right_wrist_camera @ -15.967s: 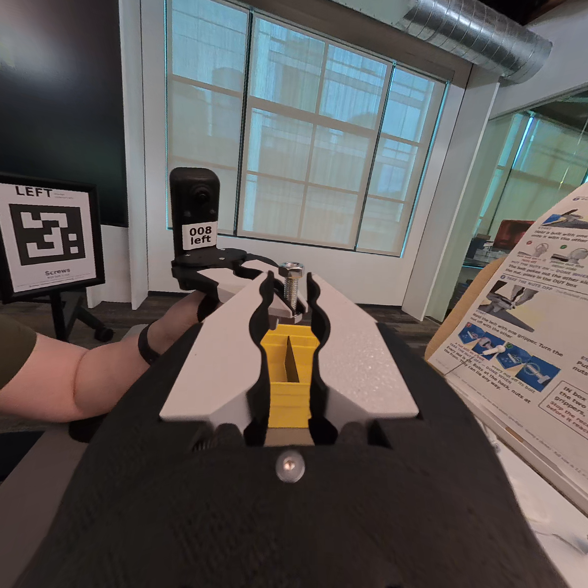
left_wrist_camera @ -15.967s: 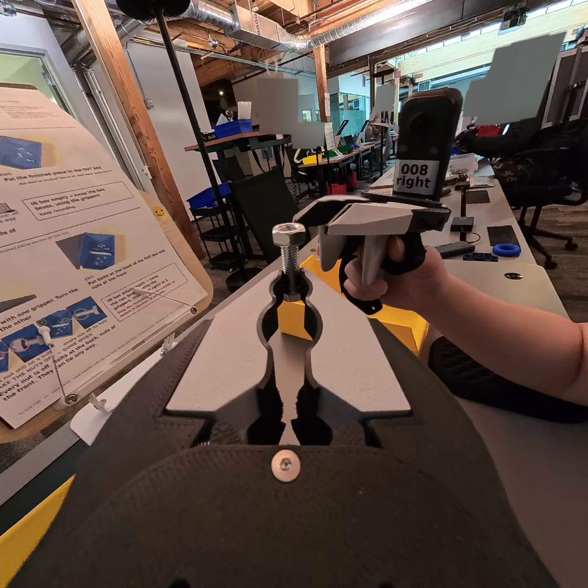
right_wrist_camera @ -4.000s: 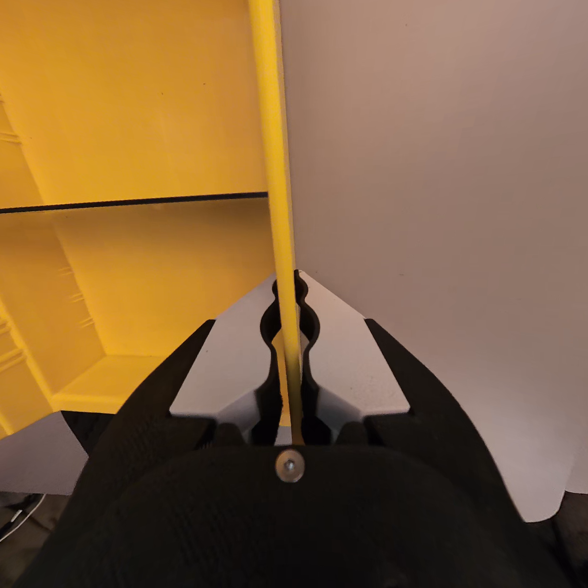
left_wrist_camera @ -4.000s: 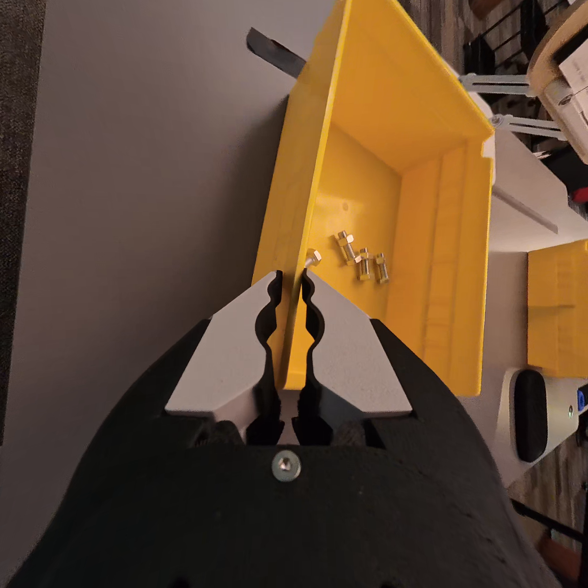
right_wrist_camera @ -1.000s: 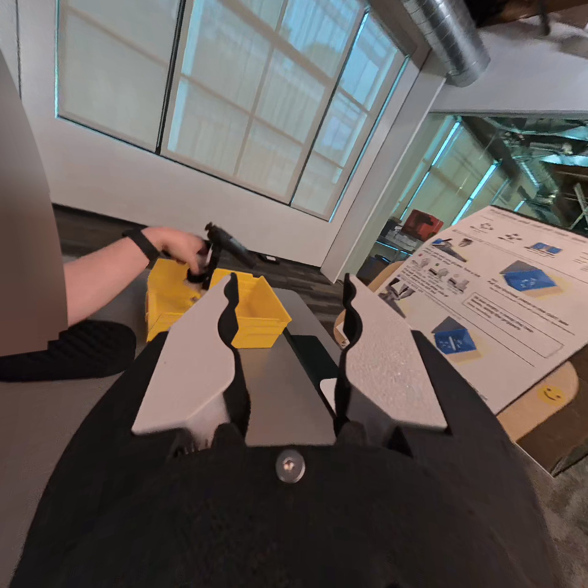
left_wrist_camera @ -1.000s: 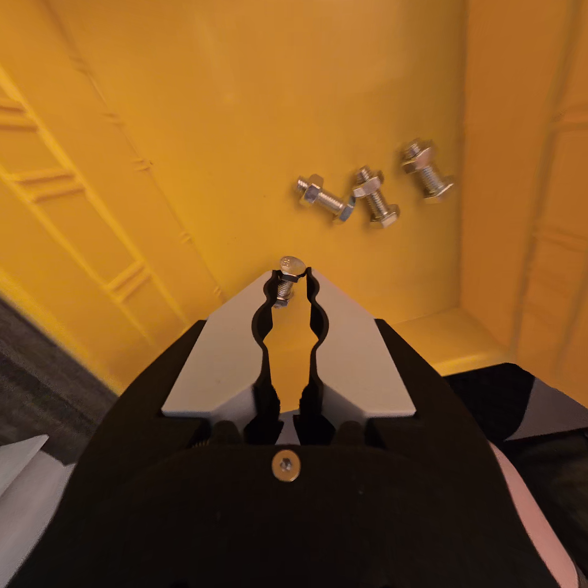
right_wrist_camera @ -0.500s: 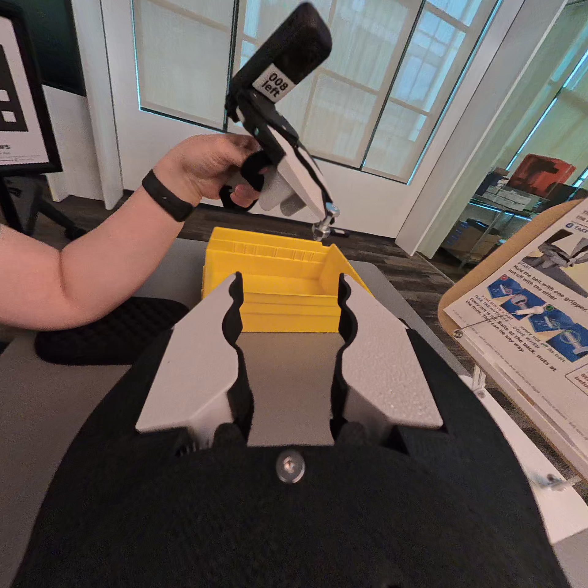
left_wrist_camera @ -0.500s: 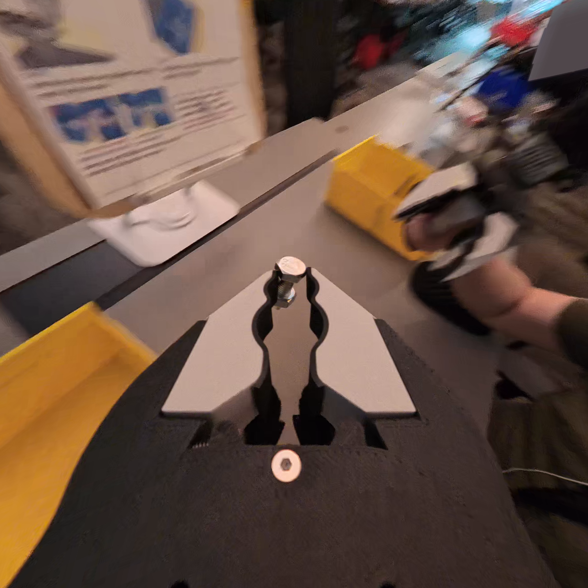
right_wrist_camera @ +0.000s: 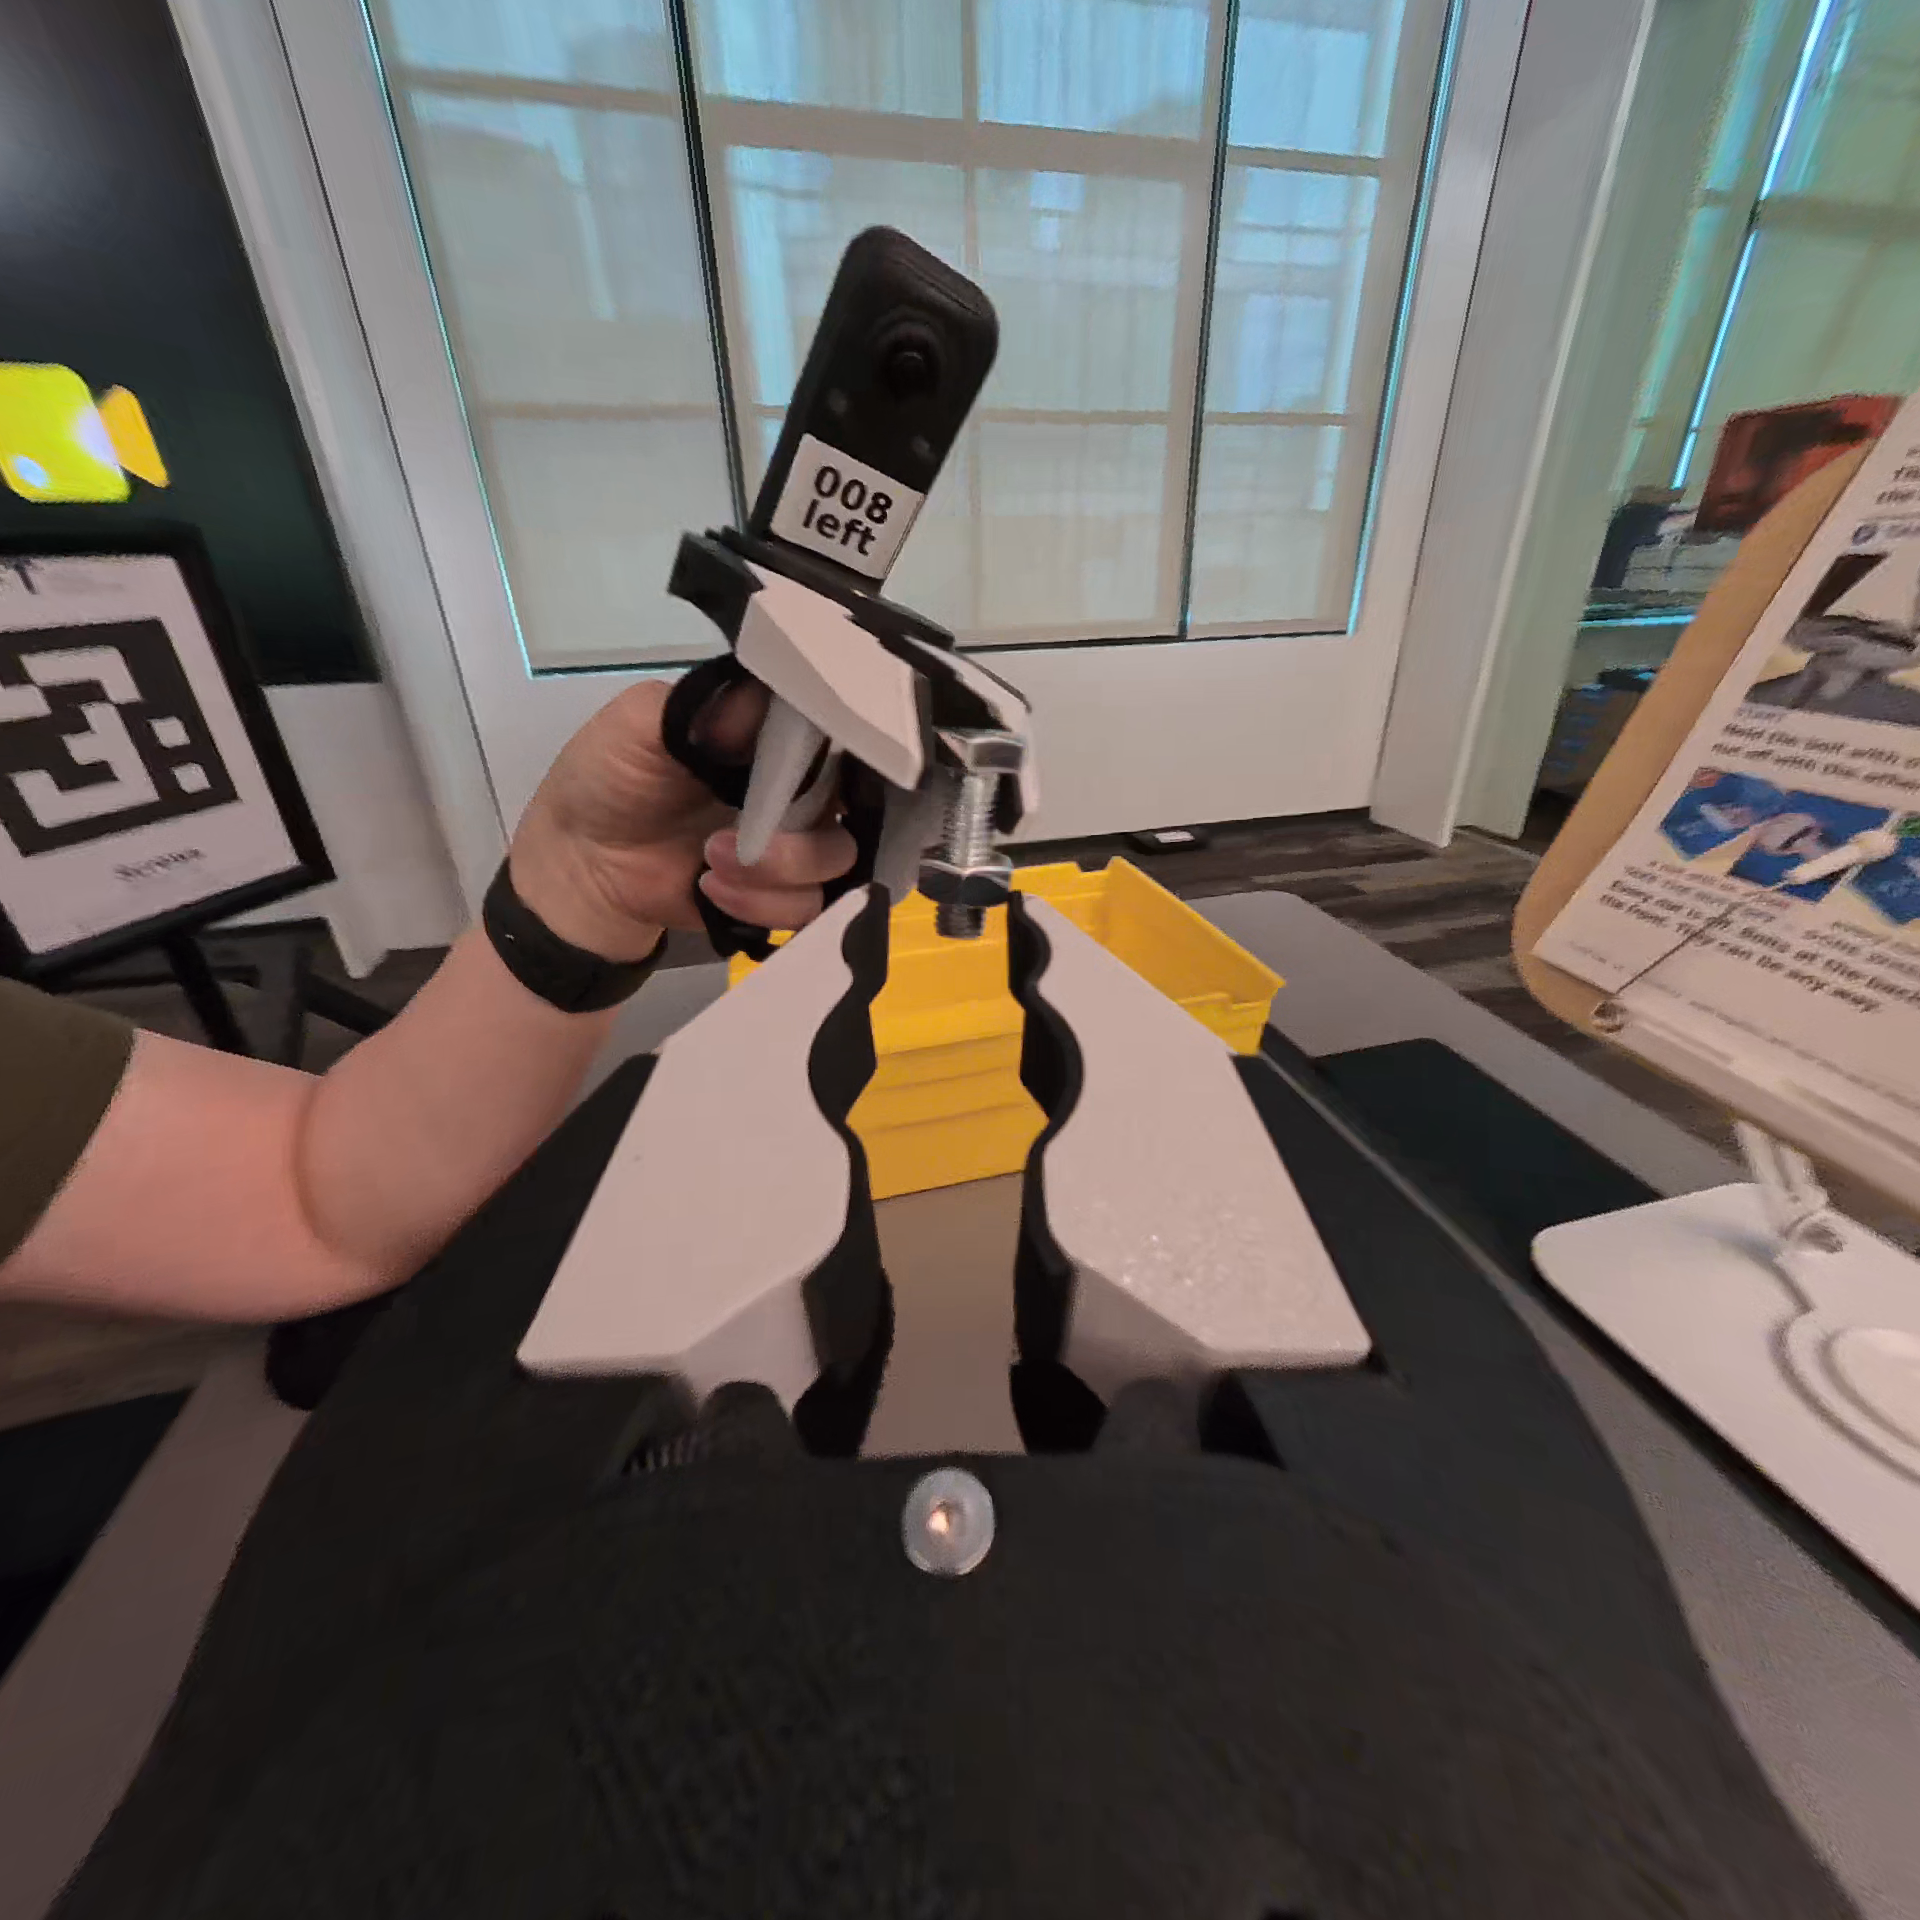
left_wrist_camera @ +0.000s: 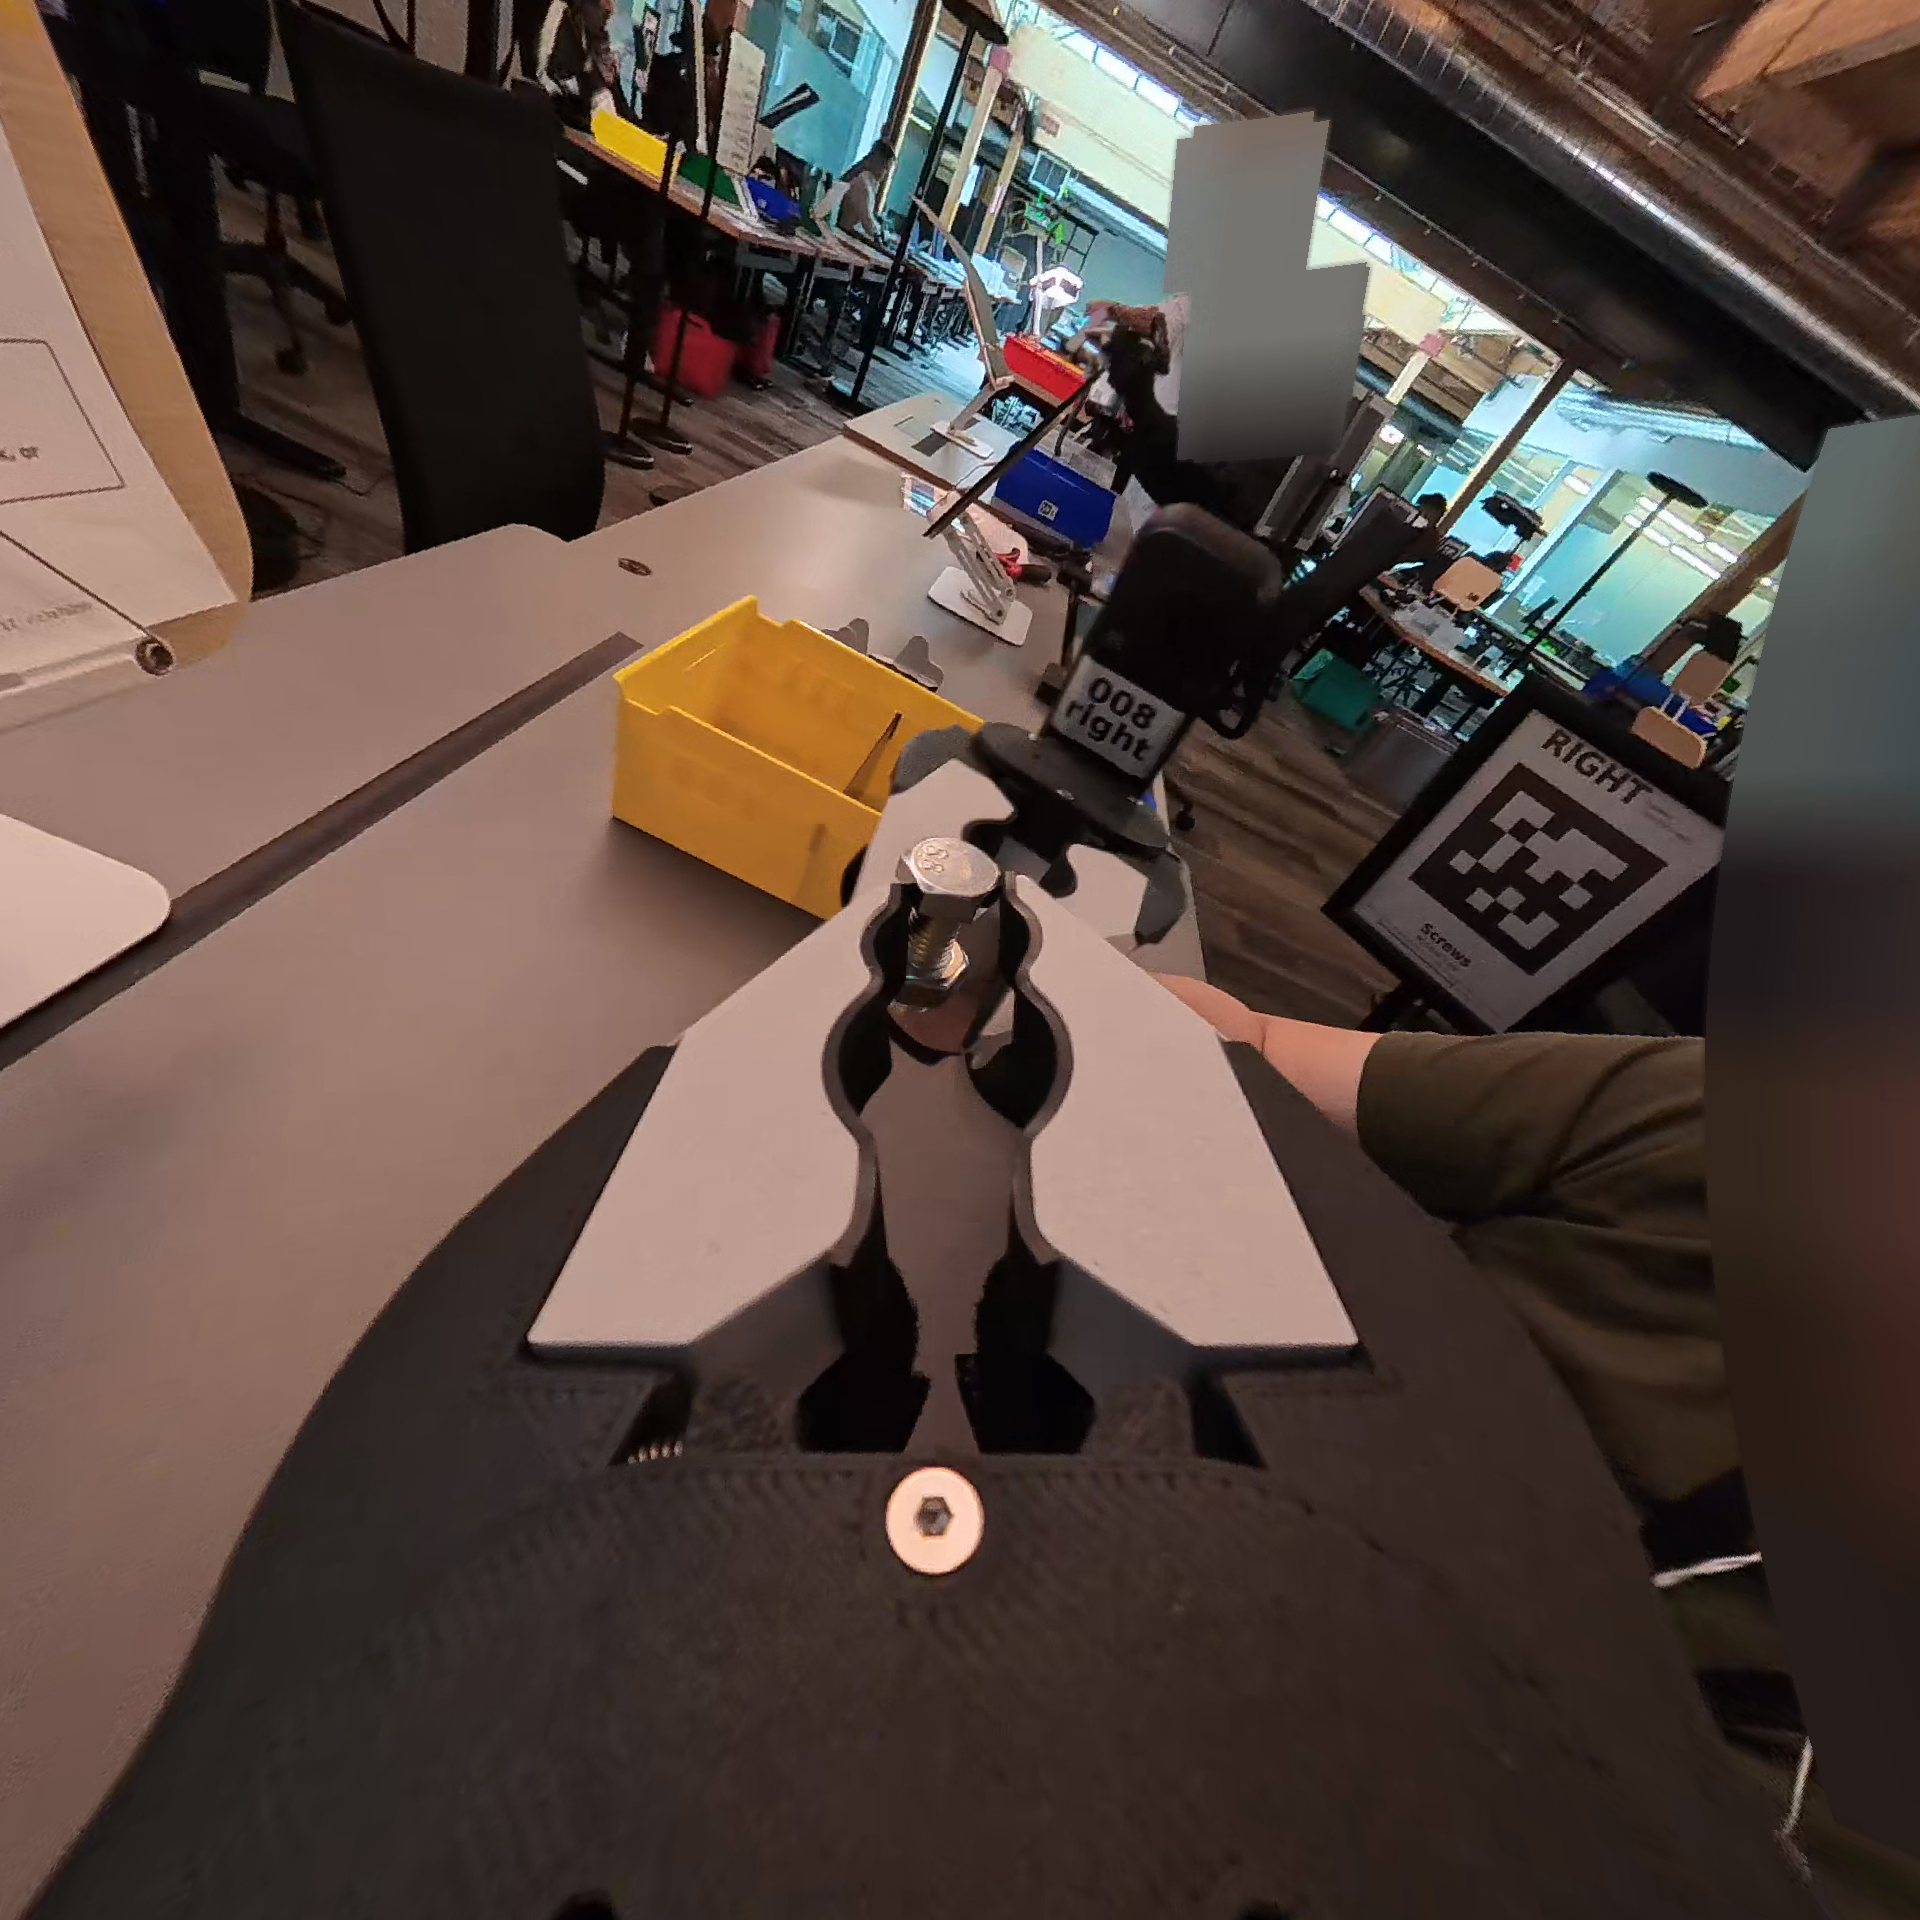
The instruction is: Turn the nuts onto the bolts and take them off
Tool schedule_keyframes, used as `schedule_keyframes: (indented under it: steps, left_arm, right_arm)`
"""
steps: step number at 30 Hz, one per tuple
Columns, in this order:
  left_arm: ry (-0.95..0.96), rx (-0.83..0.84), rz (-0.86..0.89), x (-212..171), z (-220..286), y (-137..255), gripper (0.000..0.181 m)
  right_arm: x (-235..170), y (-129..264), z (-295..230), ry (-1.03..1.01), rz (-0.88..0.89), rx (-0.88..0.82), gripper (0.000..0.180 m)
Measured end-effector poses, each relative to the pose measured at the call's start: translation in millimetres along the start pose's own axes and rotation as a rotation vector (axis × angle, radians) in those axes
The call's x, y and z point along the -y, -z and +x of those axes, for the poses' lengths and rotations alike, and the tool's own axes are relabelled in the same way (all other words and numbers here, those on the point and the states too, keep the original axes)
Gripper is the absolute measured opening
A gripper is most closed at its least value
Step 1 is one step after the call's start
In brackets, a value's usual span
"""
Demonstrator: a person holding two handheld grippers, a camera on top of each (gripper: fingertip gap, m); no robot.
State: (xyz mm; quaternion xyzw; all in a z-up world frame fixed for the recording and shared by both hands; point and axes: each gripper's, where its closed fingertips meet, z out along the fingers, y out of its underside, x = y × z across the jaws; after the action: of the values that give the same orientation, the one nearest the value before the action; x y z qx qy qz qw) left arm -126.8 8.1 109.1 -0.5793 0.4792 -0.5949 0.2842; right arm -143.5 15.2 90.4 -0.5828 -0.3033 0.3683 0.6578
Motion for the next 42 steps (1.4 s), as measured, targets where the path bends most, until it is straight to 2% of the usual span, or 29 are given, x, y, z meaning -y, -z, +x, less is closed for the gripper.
schedule_keyframes:
  steps: [1, 6, 7, 12, 14, 17, 20, 23, 29, 32, 35, 40, 42]
  left_arm:
    - [-0.004, -0.006, 0.003, 0.2, 1.5, -1.2, 0.015]
    - [-0.016, -0.01, 0.008, 0.2, 3.4, -5.2, 0.015]
    - [-0.011, -0.024, 0.017, 1.3, 5.4, -5.8, 0.015]
    - [-0.03, -0.046, 0.008, 0.4, 8.9, -6.6, 0.016]
    - [-0.055, -0.055, 0.004, 0.8, 12.7, -6.7, 0.019]
    - [-0.129, -0.062, -0.022, -1.4, 19.4, -8.0, 0.037]
    - [-0.216, -0.016, -0.077, -7.8, 19.4, -7.0, 0.054]
    - [-0.272, 0.041, -0.109, -10.5, 17.0, -4.0, 0.062]
    - [-0.333, 0.147, -0.086, -4.0, 10.5, -2.2, 0.062]
    - [-0.309, 0.161, -0.108, -8.2, 7.9, -6.3, 0.06]
    - [-0.331, 0.216, -0.158, -15.6, -0.4, -10.5, 0.058]
    - [-0.385, 0.304, -0.263, -31.3, -15.3, -12.0, 0.037]
    - [-0.38, 0.324, -0.298, -36.9, -19.5, -12.6, 0.034]
  right_arm:
    - [0.1, 1.3, 1.7, -0.025, 0.004, 0.005, 0.015]
    - [-3.0, 0.8, -0.1, -0.092, -0.01, 0.057, 0.013]
    - [-2.6, 1.3, -1.0, -0.092, -0.006, 0.064, 0.008]
    - [-2.5, 4.1, -0.9, -0.023, -0.038, 0.037, 0.007]
    - [-1.6, 5.6, 0.7, 0.056, -0.067, -0.008, 0.007]
    - [0.1, 9.3, 5.2, 0.219, -0.127, -0.096, 0.006]
    - [1.3, 15.8, 13.7, 0.418, -0.208, -0.206, 0.006]
    - [4.7, 21.3, 18.9, 0.588, -0.261, -0.29, 0.006]
    - [3.4, 28.5, 32.6, 1.016, -0.41, -0.482, 0.007]
    - [1.1, 26.1, 30.1, 1.178, -0.447, -0.514, 0.007]
    - [-6.9, 20.6, 23.8, 1.28, -0.475, -0.484, 0.007]
    - [-13.6, 19.8, 27.5, 1.349, -0.521, -0.49, 0.007]
    - [-15.6, 19.5, 26.4, 1.381, -0.529, -0.477, 0.007]
